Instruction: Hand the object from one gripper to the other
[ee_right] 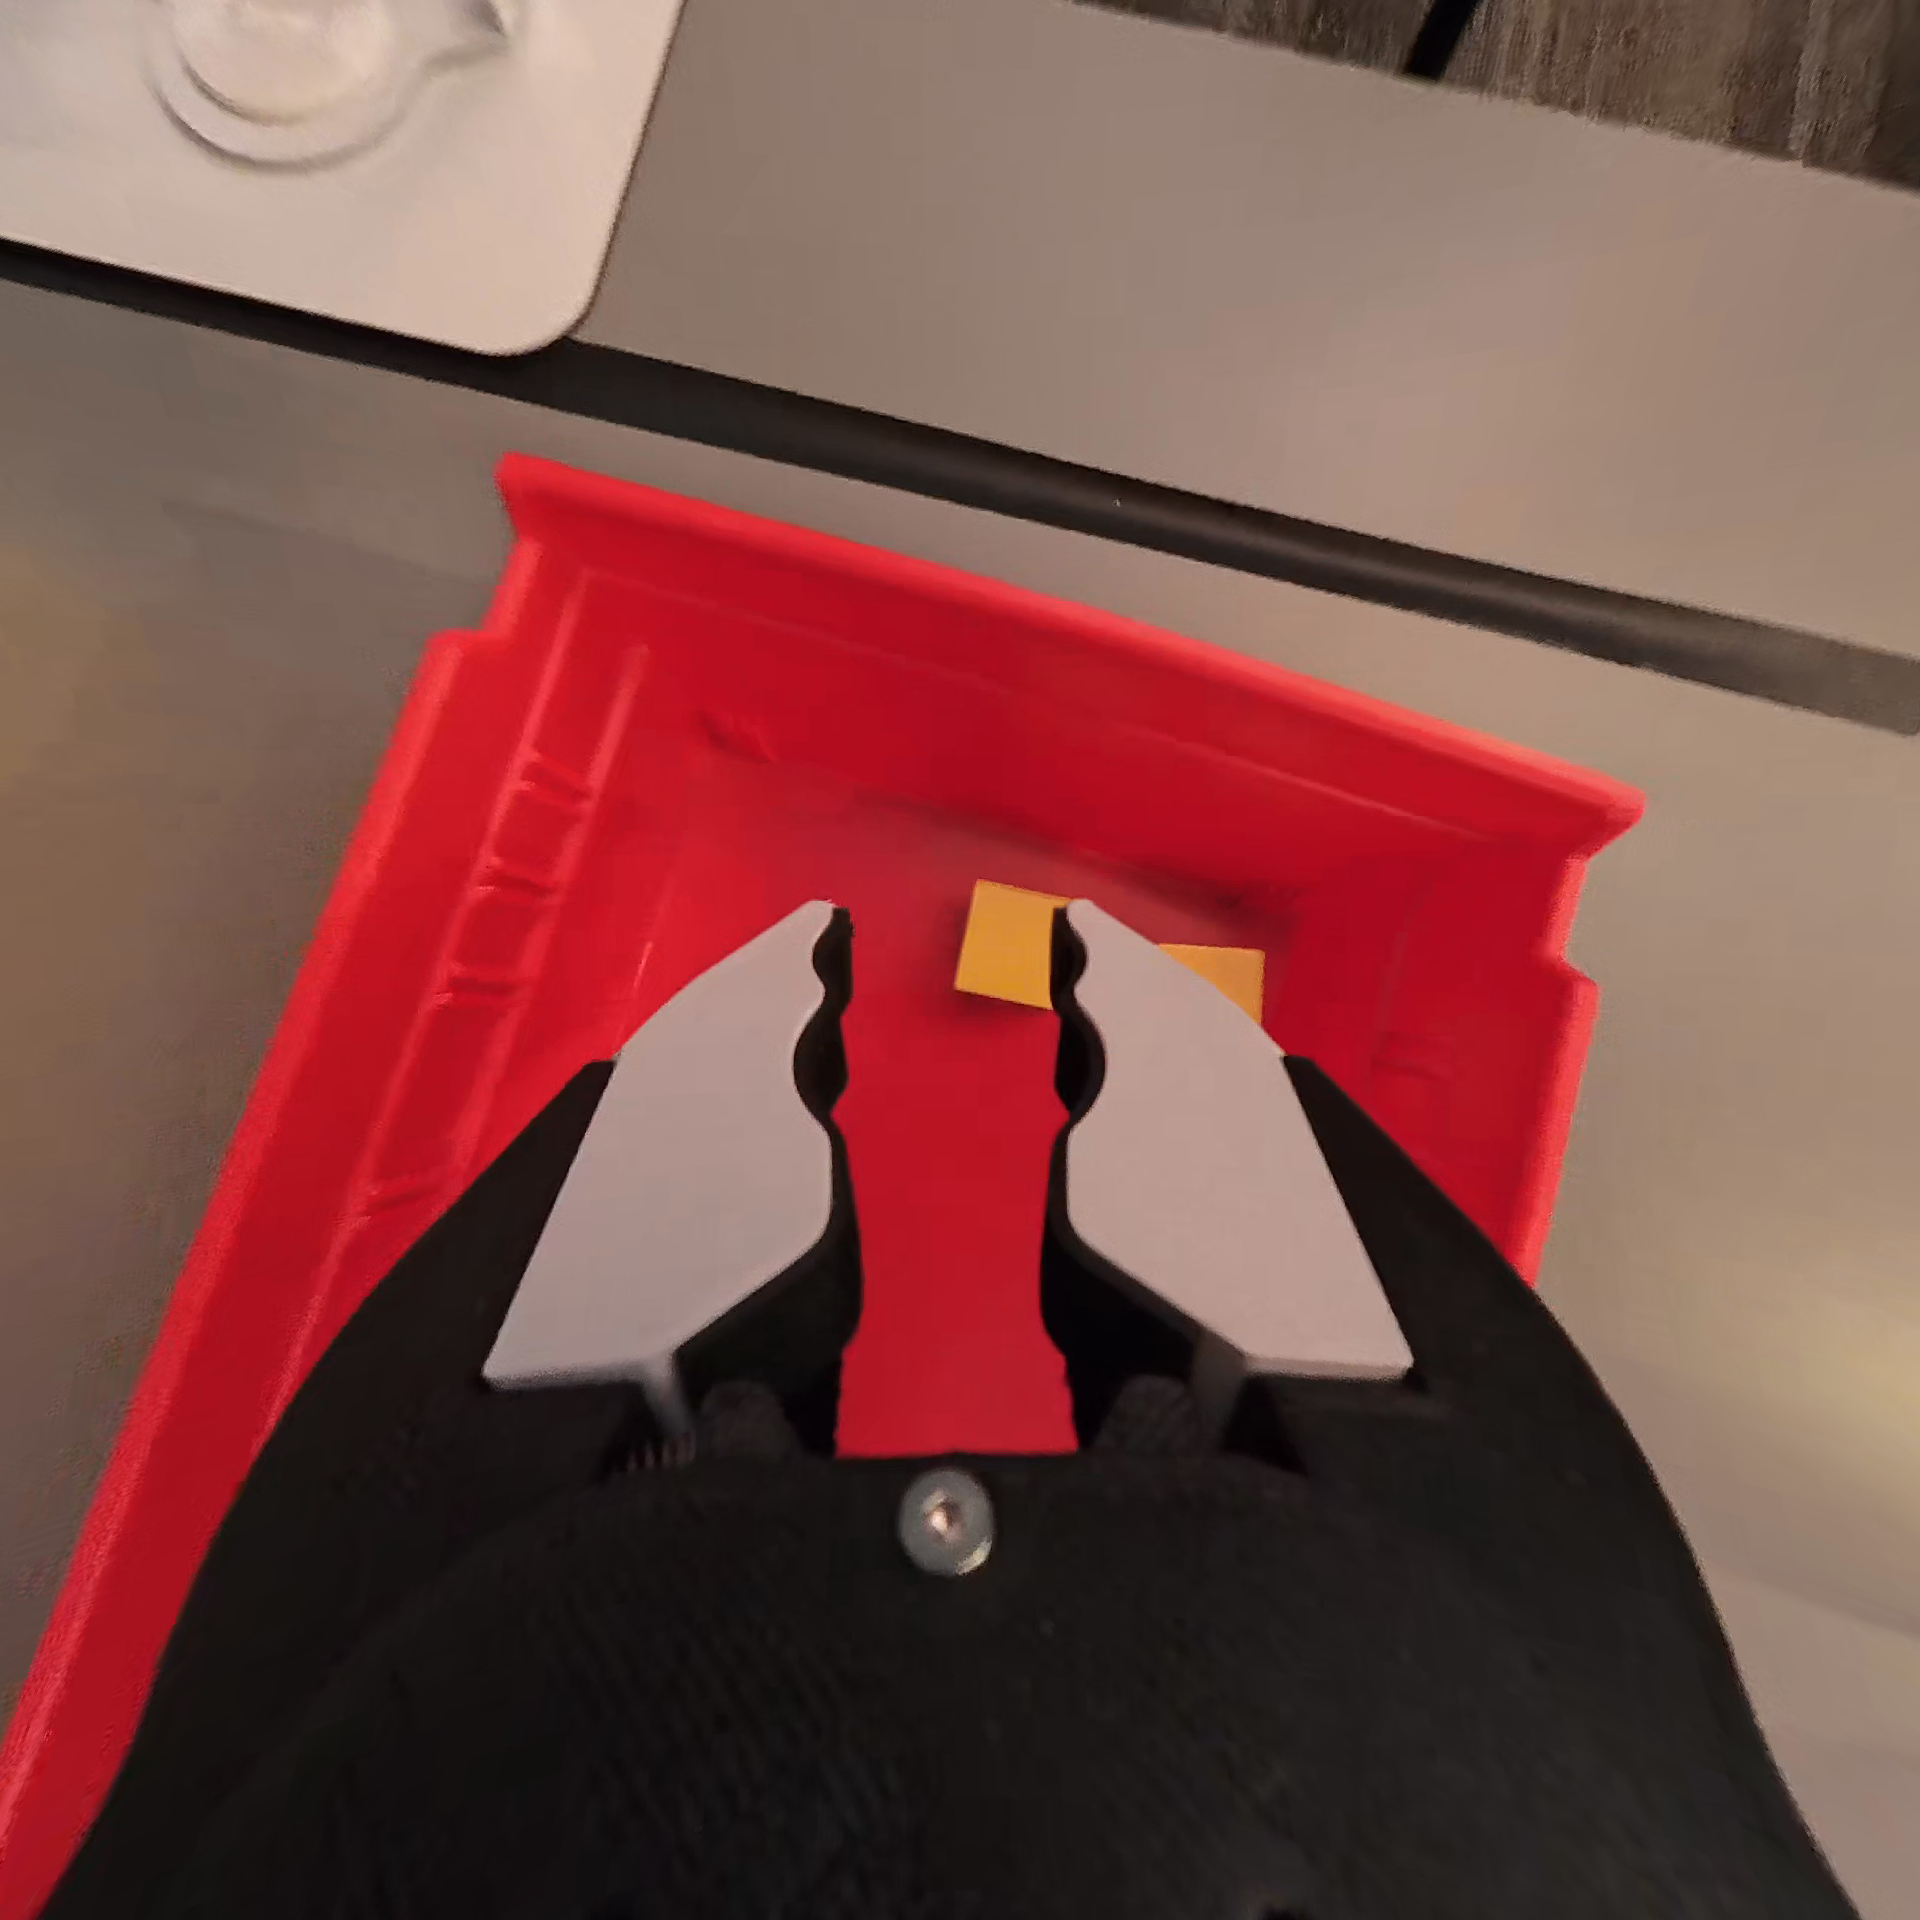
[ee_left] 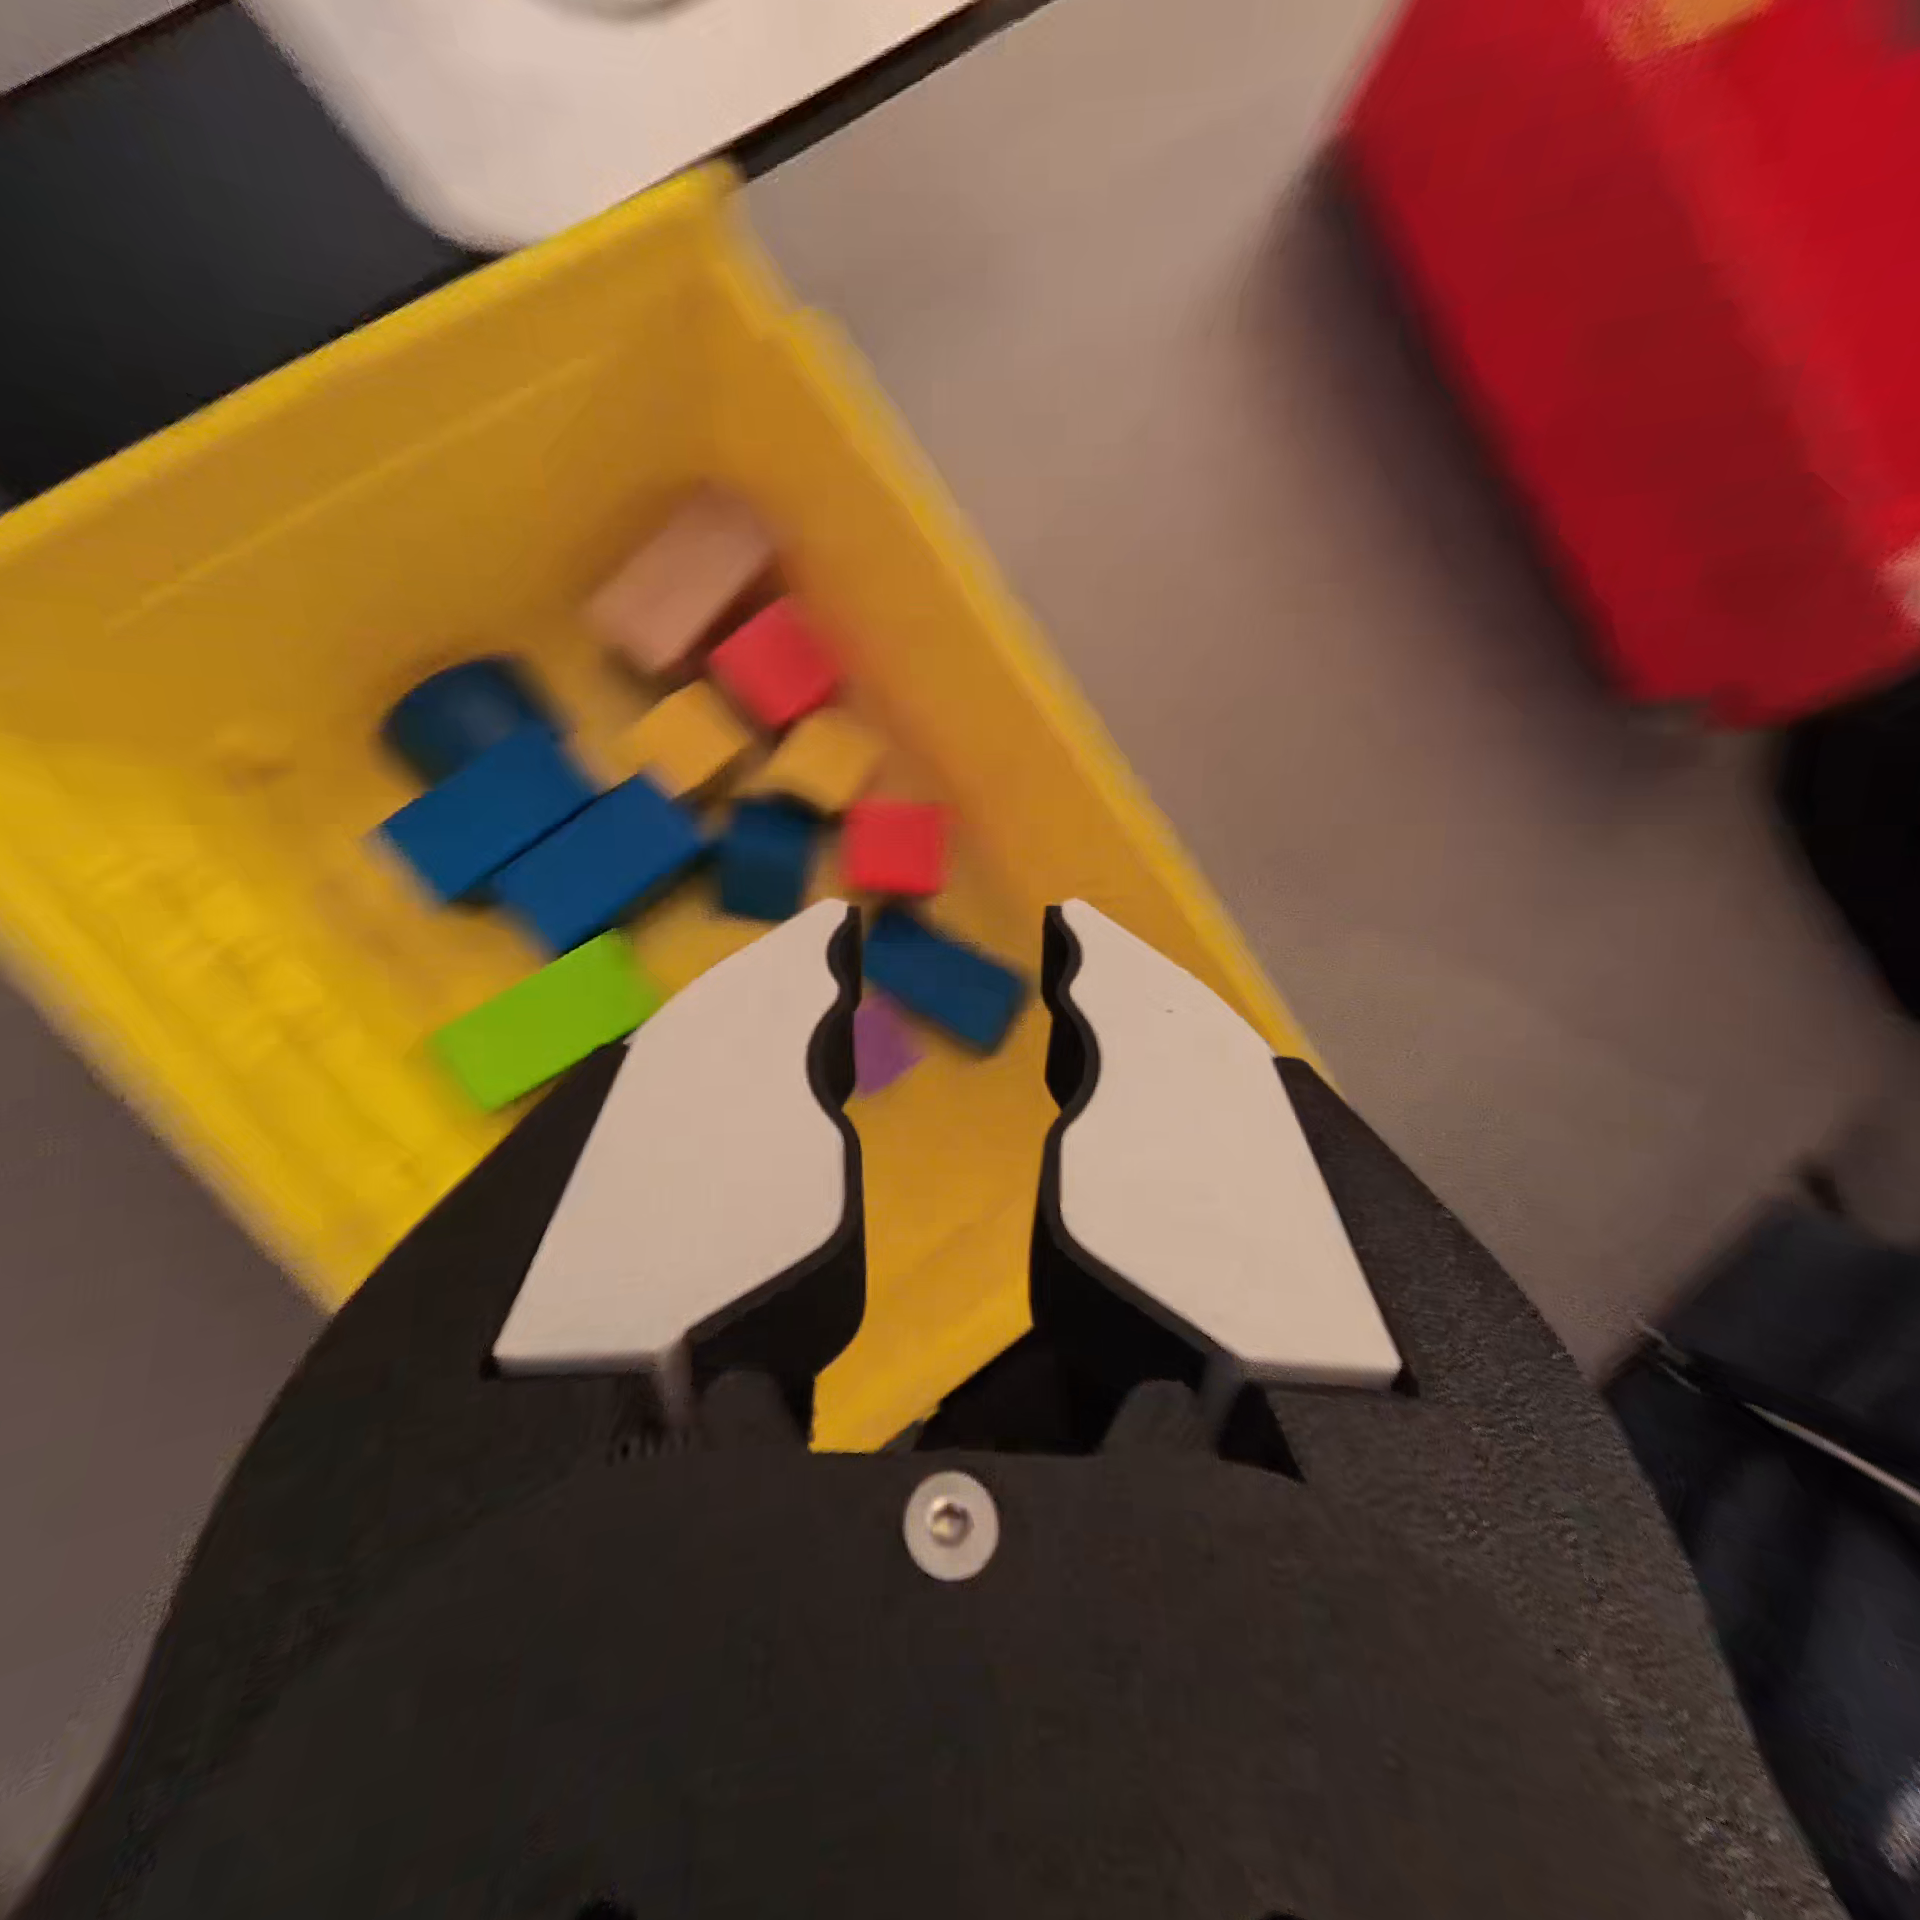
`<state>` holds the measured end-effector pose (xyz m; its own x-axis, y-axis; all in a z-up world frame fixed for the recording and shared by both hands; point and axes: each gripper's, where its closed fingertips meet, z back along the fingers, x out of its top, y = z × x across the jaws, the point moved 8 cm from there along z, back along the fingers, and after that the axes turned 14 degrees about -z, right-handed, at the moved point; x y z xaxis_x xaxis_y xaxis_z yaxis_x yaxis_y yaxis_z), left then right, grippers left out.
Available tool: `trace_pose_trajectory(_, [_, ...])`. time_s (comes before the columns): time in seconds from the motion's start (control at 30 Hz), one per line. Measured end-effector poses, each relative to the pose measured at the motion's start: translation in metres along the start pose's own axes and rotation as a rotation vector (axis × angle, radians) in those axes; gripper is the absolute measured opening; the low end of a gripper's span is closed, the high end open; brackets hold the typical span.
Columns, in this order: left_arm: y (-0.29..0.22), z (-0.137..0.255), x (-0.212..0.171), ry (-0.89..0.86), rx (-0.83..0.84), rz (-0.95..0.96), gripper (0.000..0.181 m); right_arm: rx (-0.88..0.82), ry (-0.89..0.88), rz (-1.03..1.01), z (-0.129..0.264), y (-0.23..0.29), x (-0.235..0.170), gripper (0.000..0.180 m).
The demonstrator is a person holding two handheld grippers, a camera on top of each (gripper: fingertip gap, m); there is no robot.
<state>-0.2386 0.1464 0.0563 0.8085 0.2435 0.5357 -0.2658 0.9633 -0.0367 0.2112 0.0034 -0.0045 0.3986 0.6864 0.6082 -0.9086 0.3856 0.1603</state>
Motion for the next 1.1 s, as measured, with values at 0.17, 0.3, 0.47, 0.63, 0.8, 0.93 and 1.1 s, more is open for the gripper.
trace_pose_trajectory(0.17, [0.031, -0.02, -0.034, 0.254, 0.097, 0.204, 0.037, 0.026, -0.024, 0.032, 0.021, 0.007, 0.003, 0.038])
trace_pose_trajectory(0.3, [0.042, -0.038, -0.051, 0.427, 0.13, 0.209, 0.043, 0.059, -0.035, 0.066, 0.029, 0.012, 0.003, 0.038])
trace_pose_trajectory(0.47, [0.04, -0.048, -0.058, 0.506, 0.12, -0.041, 0.039, 0.049, -0.012, 0.1, 0.026, 0.011, 0.001, 0.039])
trace_pose_trajectory(0.63, [0.039, -0.046, -0.069, 0.518, 0.164, -0.228, 0.031, 0.043, 0.012, 0.119, 0.02, 0.008, -0.001, 0.039])
trace_pose_trajectory(0.8, [0.032, -0.055, -0.082, 0.544, 0.083, -0.328, 0.026, 0.032, 0.031, 0.117, 0.015, 0.004, -0.002, 0.039])
trace_pose_trajectory(0.93, [0.034, -0.061, -0.081, 0.524, 0.075, -0.351, 0.031, 0.028, 0.049, 0.128, 0.013, 0.003, -0.004, 0.038])
trace_pose_trajectory(1.1, [0.041, -0.068, -0.086, 0.568, 0.102, -0.347, 0.031, 0.026, 0.066, 0.125, 0.011, 0.002, -0.005, 0.038])
